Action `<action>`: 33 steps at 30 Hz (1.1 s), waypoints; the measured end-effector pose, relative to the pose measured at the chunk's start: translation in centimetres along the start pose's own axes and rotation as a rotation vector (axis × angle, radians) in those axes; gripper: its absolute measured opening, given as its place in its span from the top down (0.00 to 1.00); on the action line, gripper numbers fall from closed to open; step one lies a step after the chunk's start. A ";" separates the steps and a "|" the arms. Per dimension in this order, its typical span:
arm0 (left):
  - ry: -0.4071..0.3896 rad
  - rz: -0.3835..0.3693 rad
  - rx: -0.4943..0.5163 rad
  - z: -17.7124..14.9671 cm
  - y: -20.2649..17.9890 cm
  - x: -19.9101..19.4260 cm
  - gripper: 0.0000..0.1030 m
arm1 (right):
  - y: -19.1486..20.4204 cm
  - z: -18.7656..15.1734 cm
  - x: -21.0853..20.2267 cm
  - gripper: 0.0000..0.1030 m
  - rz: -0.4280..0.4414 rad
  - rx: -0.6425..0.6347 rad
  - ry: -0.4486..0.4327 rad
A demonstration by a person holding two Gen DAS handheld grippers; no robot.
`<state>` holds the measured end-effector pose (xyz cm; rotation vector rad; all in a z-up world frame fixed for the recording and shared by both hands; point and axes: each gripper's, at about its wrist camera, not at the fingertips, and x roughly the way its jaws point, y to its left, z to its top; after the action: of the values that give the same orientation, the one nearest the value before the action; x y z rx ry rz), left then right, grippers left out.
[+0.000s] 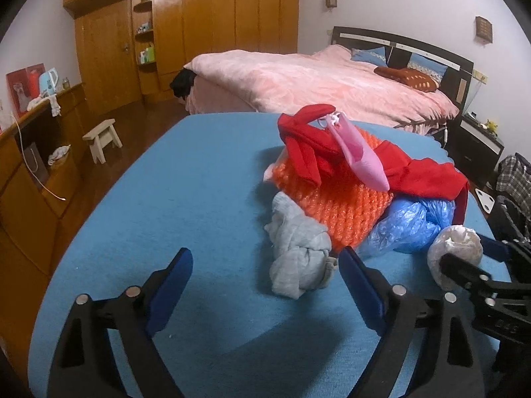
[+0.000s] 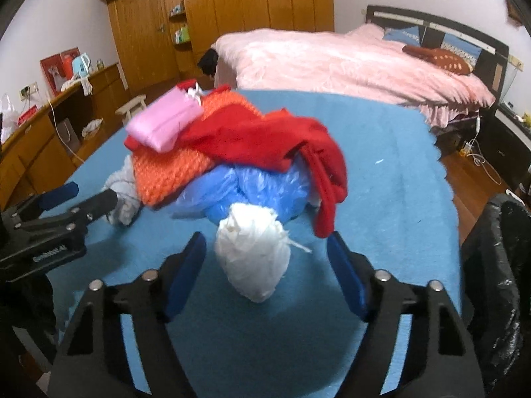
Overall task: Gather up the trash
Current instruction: 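Grasp the grey cloth with the left tool while the right tool grasps the white plastic bag, then carry grey cloth and white bag over the bin and release both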
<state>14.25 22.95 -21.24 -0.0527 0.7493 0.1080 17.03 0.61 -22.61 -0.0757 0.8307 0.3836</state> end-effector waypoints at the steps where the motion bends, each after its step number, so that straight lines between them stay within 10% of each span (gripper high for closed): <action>1: 0.008 -0.003 0.004 0.1 -0.2 0.1 0.17 | 0.0 0.0 0.2 0.43 0.002 0.000 0.012; 11: 0.050 -0.041 0.006 0.7 -0.8 1.5 0.35 | 0.9 -0.4 0.8 0.65 0.027 -0.027 0.054; 16: 0.065 -0.092 0.040 0.9 -2.0 2.1 0.66 | 0.4 -0.5 0.6 0.67 0.043 -0.003 0.050; 33: 0.046 -0.029 -0.046 0.0 0.4 0.4 0.69 | -1.8 -0.8 -1.1 0.68 0.021 0.055 -0.008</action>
<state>14.46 23.43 -21.51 -0.1100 0.7920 0.0965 16.43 -1.55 -22.43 -0.0147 0.8341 0.3805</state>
